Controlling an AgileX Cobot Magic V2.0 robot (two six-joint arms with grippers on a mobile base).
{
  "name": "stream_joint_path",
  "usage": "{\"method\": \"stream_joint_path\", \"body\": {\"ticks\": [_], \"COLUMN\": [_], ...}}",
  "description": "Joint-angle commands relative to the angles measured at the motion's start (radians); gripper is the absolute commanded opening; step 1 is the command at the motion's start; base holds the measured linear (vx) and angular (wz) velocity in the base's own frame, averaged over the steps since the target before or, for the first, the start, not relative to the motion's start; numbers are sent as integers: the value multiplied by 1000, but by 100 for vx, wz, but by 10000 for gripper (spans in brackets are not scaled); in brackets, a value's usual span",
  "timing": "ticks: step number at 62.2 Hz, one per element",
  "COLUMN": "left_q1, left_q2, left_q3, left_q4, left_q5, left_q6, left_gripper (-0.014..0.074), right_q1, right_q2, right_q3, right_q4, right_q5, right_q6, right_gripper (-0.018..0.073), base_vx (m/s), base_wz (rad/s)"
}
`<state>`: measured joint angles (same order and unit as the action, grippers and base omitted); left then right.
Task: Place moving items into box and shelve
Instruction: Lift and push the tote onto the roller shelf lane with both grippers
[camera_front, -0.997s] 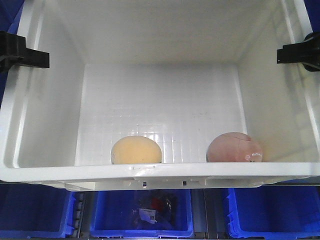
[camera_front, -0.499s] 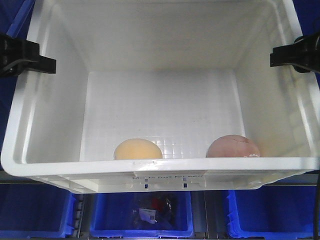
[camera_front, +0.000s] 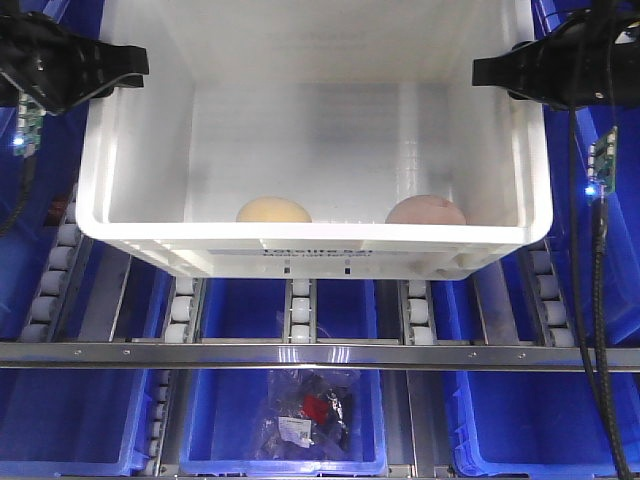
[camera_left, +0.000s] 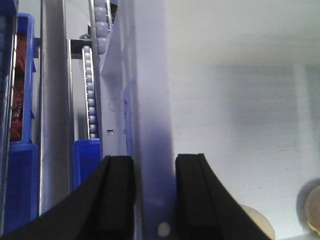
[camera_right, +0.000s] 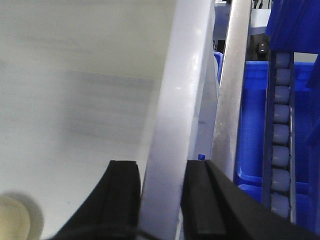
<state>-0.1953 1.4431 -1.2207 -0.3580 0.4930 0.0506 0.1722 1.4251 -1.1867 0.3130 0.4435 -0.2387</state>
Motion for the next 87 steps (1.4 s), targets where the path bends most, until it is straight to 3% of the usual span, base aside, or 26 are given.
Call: {"method": "stream_joint_path", "body": {"ticks": [1, 14, 19, 24, 39, 50, 87], "left_q1": [-5, -5, -5, -5, -5, -5, -5], "left_q2": [-18, 16, 16, 15, 12, 12, 12], "left_q3": [-43, -43, -43, -43, -43, -43, -43], "left_q4": [-35, -31, -31, -36, -38, -38, -39], "left_q5": [-177, -192, -223, -258, -267, -252, -240], "left_q6": [13, 32, 75, 134, 134, 134, 133], "left_gripper": [-4, 26, 63, 129, 435, 573, 586], "right_q1": [-1, -1, -1, -1, -1, -1, -1], "right_q2": [-18, 27, 33, 36, 35, 35, 37], "right_q3": [-44, -44, -44, -44, -44, -44, -44], "right_q4": [73, 92, 110, 110, 107, 106, 103], "right_q5": [-154, -159, -164, -177, -189, -188, -185], "right_q6": [-22, -66, -74, -86, -121, -122, -122], "right_gripper": [-2, 29, 66, 125, 414, 565, 578], "base_vx": [0, 0, 0, 0, 0, 0, 0], "base_wz": [0, 0, 0, 0, 0, 0, 0]}}
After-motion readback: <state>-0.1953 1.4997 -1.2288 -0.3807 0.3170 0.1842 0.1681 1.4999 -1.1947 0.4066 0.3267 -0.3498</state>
